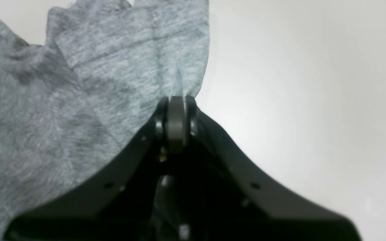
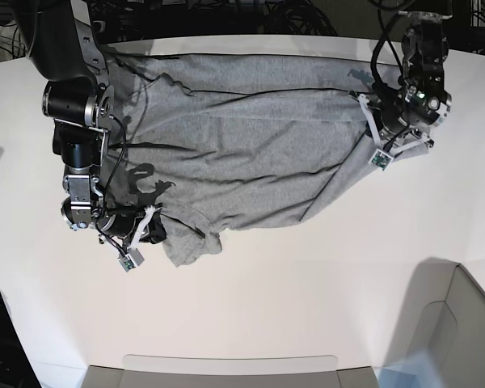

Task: Fold the T-shirt properly
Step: 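Pull the shirt side with the left gripper back toward the arm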

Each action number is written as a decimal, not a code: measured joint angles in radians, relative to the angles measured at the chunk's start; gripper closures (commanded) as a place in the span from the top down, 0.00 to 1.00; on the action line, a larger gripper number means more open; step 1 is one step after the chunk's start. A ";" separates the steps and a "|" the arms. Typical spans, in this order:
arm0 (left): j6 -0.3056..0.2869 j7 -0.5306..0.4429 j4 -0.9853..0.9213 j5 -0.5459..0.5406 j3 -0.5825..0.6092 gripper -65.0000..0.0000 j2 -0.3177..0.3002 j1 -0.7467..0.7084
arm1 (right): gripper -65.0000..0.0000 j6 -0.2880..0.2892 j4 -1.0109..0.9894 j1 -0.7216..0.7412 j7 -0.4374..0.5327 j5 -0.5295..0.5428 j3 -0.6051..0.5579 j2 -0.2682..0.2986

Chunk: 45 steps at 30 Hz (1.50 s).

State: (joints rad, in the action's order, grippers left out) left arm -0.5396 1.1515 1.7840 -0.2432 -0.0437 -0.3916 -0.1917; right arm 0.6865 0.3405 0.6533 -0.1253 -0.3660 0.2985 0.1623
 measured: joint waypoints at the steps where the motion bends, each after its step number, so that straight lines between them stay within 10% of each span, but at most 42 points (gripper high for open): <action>1: 0.000 0.001 0.001 0.005 0.000 0.00 -0.002 0.000 | 0.00 0.000 0.000 0.000 0.000 0.000 0.000 0.000; 11: 0.003 0.005 0.152 0.001 -0.042 0.39 0.044 0.012 | 0.00 0.000 0.000 0.000 -0.001 0.000 0.000 -0.002; 25: 0.014 0.008 -0.060 0.015 -0.408 0.40 0.162 0.178 | 0.00 0.000 0.002 -0.016 0.023 0.012 0.000 0.003; 45: 0.019 -0.057 -0.179 0.031 -0.411 0.40 0.116 0.179 | 0.00 0.000 0.003 -0.020 0.026 0.022 0.000 0.003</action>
State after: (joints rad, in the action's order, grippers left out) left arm -0.5209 1.0946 1.6054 -0.2123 -0.4549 -0.2752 -0.0132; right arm 0.6865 0.3431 0.6334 -0.0998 -0.3443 0.2985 0.1658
